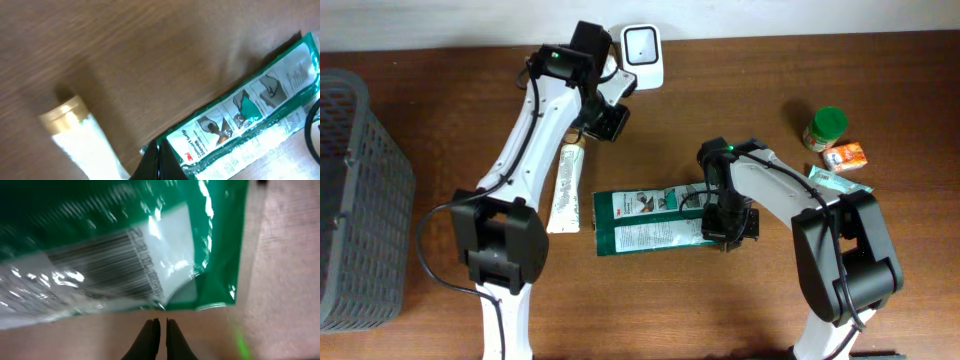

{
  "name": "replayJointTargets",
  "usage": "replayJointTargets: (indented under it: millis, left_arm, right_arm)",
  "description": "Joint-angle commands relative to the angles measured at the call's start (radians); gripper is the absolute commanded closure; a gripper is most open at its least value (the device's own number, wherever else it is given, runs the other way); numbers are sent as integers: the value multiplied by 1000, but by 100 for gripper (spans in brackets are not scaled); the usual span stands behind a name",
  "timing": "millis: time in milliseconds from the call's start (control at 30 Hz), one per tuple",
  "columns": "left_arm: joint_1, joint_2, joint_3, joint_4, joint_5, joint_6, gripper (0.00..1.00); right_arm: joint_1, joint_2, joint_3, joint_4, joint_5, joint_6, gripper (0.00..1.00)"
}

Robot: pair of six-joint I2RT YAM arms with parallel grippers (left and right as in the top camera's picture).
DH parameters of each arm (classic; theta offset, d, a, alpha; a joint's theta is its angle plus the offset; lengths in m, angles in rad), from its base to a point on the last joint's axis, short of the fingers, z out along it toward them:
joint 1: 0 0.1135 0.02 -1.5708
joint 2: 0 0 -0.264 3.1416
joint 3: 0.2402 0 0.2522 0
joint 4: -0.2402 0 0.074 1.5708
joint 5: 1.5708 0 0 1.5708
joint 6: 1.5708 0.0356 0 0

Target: Scan the item barcode

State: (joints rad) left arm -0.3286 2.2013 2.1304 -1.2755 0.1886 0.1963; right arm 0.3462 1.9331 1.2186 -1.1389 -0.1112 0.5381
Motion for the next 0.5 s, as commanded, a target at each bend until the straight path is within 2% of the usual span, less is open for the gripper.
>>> replayJointTargets:
  millis: [0,167,367,467]
  left_arm:
    - [-13,14,-113,68,47,53,100]
    - [-29,16,-229,150,87,52,100]
    - [-64,18,-271,148,135,51,100]
    - [-84,18,-281,134,183,51,100]
  right_arm:
    - [-15,1,-5,46,52,-11,96]
    - [-75,1,-5,181,94,-95,96]
    - [-126,1,-3,405,36,-274,95]
    - [-158,1,5,470,23,-312,95]
